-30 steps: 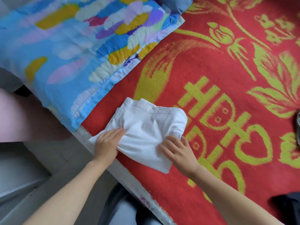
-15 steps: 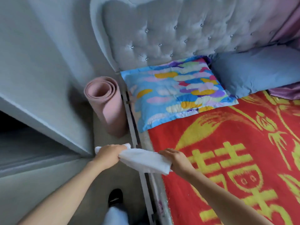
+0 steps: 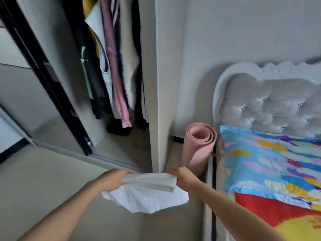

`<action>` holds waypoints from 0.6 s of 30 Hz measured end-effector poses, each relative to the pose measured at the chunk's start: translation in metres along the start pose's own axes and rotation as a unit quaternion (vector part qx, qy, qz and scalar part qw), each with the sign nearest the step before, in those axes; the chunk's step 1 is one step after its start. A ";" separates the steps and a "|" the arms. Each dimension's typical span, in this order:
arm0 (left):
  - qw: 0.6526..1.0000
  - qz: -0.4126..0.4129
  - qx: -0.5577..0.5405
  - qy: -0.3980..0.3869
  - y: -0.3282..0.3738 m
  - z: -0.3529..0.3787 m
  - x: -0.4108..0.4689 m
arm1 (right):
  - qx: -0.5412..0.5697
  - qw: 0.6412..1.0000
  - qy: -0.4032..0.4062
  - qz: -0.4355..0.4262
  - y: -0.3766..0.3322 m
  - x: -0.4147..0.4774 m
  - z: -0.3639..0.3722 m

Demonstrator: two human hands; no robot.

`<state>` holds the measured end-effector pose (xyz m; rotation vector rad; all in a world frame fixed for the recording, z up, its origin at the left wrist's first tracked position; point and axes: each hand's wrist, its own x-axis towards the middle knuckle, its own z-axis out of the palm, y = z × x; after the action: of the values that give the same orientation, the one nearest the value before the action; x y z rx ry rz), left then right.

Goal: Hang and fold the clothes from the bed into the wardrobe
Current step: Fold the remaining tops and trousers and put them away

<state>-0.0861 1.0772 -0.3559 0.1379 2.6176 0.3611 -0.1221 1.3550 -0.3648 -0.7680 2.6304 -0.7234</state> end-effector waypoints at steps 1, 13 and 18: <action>1.000 -0.017 -0.020 0.014 -0.019 -0.005 -0.008 | 0.002 1.000 -0.006 -0.006 -0.015 0.013 0.002; 0.989 -0.055 -0.106 0.086 -0.217 -0.086 -0.121 | 0.078 0.984 -0.160 -0.027 -0.208 0.175 0.038; 0.990 -0.044 -0.127 0.030 -0.268 -0.110 -0.124 | 0.178 0.981 -0.075 -0.006 -0.252 0.209 0.068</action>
<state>-0.0394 0.7748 -0.2804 -0.0742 2.5983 0.6726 -0.1586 1.0266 -0.3140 -0.7026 2.2756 -1.0577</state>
